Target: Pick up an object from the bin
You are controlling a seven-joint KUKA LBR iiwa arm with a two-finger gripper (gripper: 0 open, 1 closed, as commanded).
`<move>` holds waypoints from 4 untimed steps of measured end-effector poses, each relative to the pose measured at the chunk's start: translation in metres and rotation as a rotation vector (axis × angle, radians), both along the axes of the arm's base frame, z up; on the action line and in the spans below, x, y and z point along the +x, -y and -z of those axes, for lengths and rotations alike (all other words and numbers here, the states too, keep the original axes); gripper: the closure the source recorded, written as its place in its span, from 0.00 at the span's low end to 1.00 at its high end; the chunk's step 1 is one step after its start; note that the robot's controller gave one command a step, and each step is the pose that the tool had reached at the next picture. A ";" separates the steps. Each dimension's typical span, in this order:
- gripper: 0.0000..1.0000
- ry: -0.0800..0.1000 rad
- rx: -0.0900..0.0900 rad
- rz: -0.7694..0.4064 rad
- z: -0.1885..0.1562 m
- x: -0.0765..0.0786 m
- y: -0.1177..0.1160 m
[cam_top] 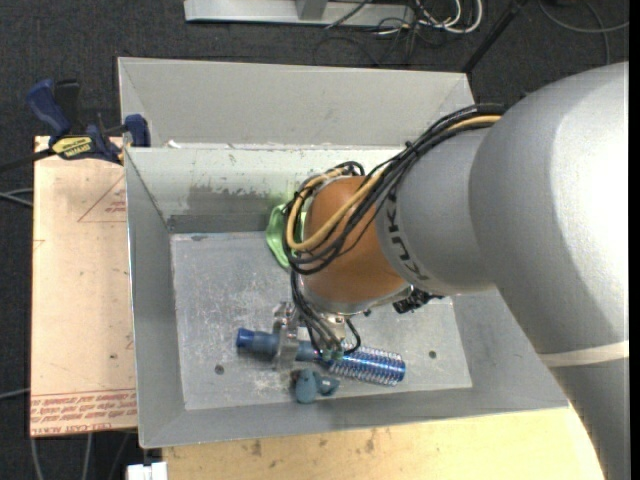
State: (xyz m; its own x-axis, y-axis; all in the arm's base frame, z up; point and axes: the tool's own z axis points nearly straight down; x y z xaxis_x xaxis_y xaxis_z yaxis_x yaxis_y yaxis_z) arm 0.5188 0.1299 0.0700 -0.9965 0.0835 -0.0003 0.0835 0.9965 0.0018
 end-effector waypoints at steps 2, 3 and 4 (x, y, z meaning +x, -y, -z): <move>1.00 0.008 0.000 -0.331 -0.186 -0.005 -0.015; 0.00 0.003 -0.001 -0.329 -0.184 -0.005 -0.014; 0.00 -0.008 0.000 -0.228 0.004 -0.011 0.025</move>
Offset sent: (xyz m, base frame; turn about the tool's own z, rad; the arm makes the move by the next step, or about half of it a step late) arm 0.0015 0.0059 0.1131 -0.0630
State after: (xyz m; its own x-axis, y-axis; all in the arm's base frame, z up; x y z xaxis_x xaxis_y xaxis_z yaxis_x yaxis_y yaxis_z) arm 0.5079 0.1045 0.0659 -0.9896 -0.1439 0.0073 -0.1439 0.9896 0.0016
